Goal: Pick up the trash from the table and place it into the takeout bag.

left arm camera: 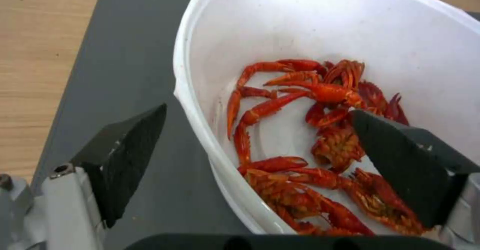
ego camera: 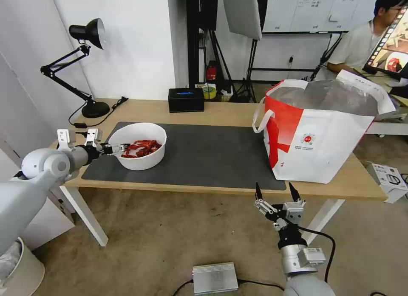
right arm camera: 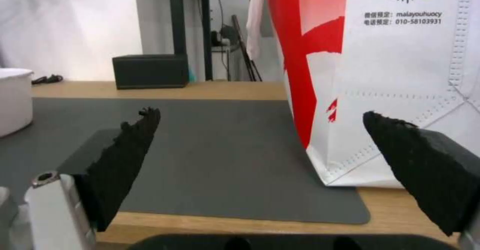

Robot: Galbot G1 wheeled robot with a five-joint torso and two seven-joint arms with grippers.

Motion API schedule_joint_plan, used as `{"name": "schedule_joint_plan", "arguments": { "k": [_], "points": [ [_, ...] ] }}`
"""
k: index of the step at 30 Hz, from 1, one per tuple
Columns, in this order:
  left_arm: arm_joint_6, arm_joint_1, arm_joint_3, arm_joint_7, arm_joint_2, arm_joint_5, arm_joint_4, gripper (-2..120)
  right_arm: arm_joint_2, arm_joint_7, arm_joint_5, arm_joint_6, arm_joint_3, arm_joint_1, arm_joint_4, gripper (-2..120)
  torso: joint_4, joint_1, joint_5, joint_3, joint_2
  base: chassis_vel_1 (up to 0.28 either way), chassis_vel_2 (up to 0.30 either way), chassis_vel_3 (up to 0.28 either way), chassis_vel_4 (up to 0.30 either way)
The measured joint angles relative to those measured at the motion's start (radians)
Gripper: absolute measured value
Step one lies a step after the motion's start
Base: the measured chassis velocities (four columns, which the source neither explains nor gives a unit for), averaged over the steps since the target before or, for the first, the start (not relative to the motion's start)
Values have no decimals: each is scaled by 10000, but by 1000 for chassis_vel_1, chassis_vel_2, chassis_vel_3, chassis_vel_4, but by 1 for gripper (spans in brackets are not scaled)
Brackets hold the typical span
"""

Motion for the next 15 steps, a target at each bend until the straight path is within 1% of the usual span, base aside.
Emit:
{"name": "schedule_joint_plan", "arguments": {
  "k": [2,3,5,6,8,9,11,12,15],
  "points": [
    [0,11,2,14,-7,18,6,99,0,0,0,0,0,0,0,100,0,0,0,0,0,0,0,0,0],
    [0,20,5,41,-12,31,9,97,0,0,0,0,0,0,0,100,0,0,-1,0,0,0,0,0,0],
    [-1,21,6,74,-31,46,16,87,0,0,0,0,0,0,0,100,0,0,0,0,0,0,0,0,0],
    [-1,21,6,74,-31,46,16,87,0,0,0,0,0,0,0,100,0,0,0,0,0,0,0,0,0],
    [-2,26,10,91,-44,47,17,77,0,0,0,0,0,0,0,100,-1,0,0,0,0,0,0,0,0],
    [-2,26,10,91,-44,47,17,77,0,0,0,0,0,0,0,100,-1,0,0,0,0,0,0,0,0],
    [-7,53,21,97,-51,53,-12,66,0,-1,0,0,0,0,0,100,0,0,0,0,0,0,0,0,0],
    [-7,53,21,97,-51,53,-12,66,0,-1,0,0,0,0,0,100,0,0,0,0,0,0,0,0,0],
    [-19,77,22,95,-60,62,-47,50,0,0,0,0,0,0,0,100,0,0,0,0,0,0,0,0,0]
  ]
}}
